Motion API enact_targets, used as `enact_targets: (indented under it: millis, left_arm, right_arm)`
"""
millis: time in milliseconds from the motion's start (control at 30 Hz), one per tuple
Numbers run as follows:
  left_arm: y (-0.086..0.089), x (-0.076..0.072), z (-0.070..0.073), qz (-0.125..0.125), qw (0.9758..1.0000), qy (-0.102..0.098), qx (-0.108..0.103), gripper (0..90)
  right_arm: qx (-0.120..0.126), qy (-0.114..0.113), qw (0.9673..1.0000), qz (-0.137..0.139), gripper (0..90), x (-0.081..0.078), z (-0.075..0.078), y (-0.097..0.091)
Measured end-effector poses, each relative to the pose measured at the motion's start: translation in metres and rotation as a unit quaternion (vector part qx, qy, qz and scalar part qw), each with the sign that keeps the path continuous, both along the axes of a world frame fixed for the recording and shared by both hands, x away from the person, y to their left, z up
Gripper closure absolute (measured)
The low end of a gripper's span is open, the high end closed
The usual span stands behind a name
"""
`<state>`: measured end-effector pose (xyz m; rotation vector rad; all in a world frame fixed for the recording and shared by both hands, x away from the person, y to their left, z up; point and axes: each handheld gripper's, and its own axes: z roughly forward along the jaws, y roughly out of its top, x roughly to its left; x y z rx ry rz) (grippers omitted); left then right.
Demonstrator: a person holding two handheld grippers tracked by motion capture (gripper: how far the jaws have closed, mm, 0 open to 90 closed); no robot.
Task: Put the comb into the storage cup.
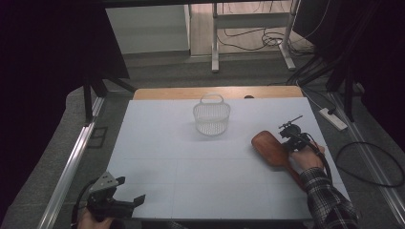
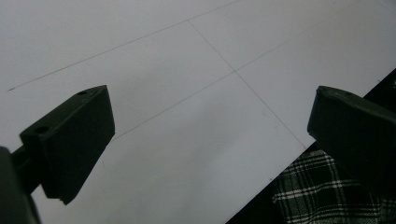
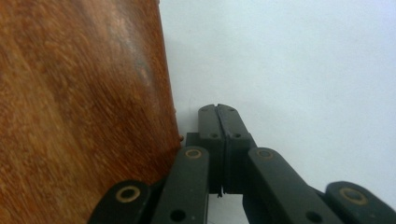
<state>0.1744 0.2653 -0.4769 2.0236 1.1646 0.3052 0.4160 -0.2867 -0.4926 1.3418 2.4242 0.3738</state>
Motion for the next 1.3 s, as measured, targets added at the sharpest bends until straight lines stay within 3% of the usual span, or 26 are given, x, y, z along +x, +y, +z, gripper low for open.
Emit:
enact_targets:
  millis: [133, 367, 467, 567, 933, 1000, 1067, 1300]
  left_arm:
    - [0.000, 0.000, 0.000, 0.001, 1.0000, -0.001, 0.001, 1.5]
    - [0.000, -0.001, 0.000, 0.001, 1.0000, -0.001, 0.001, 1.5]
    - [0.000, -0.001, 0.000, 0.001, 1.0000, -0.002, 0.000, 1.5]
    - [0.000, -0.001, 0.000, 0.001, 1.0000, -0.002, 0.000, 1.5]
    - [0.002, -0.001, 0.000, 0.000, 1.0000, -0.001, -0.008, 1.4]
    - [0.002, -0.001, 0.000, 0.000, 1.0000, -0.001, -0.009, 1.4]
    - [0.002, -0.001, 0.000, 0.001, 1.0000, -0.001, -0.010, 1.4]
    - [0.002, -0.001, 0.000, 0.000, 1.0000, -0.001, -0.010, 1.4]
  right_arm:
    - [0.000, -0.015, 0.9999, -0.001, 86.4, -0.004, 0.005, -0.002]
    - [0.027, -0.057, 0.9979, 0.014, 81.1, -0.024, 0.025, -0.006]
    - [0.046, -0.066, 0.9965, 0.022, 77.5, -0.033, 0.031, -0.006]
    - [0.050, -0.071, 0.9958, 0.028, 72.5, -0.039, 0.034, -0.005]
    - [0.093, -0.080, 0.9913, 0.048, 46.2, -0.067, 0.045, 0.000]
    - [0.095, -0.079, 0.9911, 0.050, 43.6, -0.069, 0.046, 0.000]
    - [0.101, -0.080, 0.9902, 0.053, 34.2, -0.076, 0.047, 0.000]
    - [0.103, -0.084, 0.9900, 0.047, 14.7, -0.088, 0.048, -0.004]
